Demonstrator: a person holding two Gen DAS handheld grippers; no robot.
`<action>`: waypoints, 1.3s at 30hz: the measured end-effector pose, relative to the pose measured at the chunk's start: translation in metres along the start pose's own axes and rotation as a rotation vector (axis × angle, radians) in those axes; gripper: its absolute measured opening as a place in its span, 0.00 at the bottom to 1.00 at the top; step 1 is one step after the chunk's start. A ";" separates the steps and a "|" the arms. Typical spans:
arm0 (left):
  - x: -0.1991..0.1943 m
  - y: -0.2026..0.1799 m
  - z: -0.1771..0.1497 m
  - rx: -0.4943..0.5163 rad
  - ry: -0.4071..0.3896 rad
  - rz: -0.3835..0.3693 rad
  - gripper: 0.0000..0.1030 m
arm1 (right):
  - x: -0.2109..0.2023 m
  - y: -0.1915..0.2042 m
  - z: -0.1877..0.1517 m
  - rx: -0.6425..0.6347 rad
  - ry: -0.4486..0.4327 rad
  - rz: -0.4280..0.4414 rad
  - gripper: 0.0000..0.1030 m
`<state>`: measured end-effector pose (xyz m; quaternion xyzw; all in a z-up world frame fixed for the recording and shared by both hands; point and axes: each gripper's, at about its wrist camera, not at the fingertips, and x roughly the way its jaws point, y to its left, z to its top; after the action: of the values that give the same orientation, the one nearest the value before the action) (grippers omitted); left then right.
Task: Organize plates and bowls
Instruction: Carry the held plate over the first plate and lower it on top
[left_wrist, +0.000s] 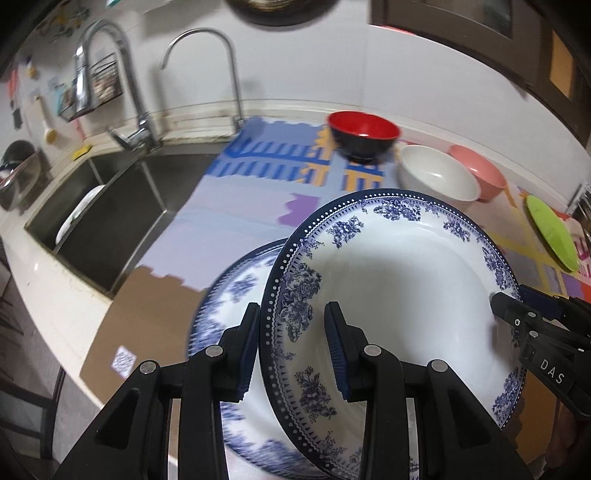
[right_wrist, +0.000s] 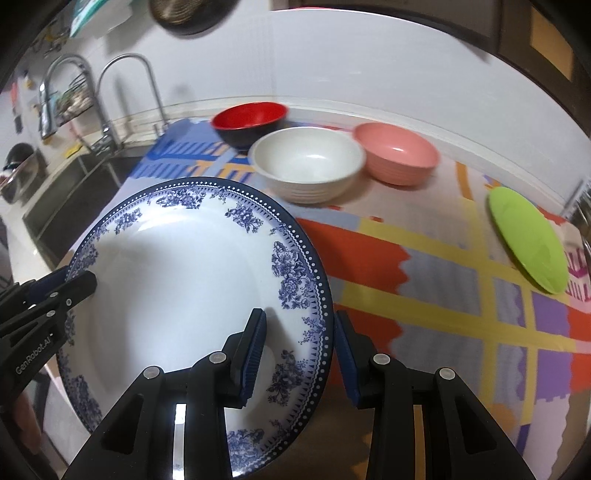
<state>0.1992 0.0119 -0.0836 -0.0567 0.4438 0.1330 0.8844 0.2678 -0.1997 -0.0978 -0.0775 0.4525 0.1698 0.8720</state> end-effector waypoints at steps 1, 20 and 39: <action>0.001 0.004 -0.001 -0.006 0.003 0.005 0.34 | 0.002 0.007 0.001 -0.010 0.004 0.008 0.37; 0.037 0.058 -0.015 -0.063 0.108 0.030 0.34 | 0.042 0.072 0.002 -0.082 0.119 0.046 0.37; 0.050 0.053 -0.012 -0.034 0.144 0.035 0.43 | 0.056 0.073 0.002 -0.073 0.174 0.048 0.38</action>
<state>0.2028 0.0694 -0.1298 -0.0735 0.5046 0.1515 0.8468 0.2725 -0.1184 -0.1414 -0.1127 0.5220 0.1996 0.8215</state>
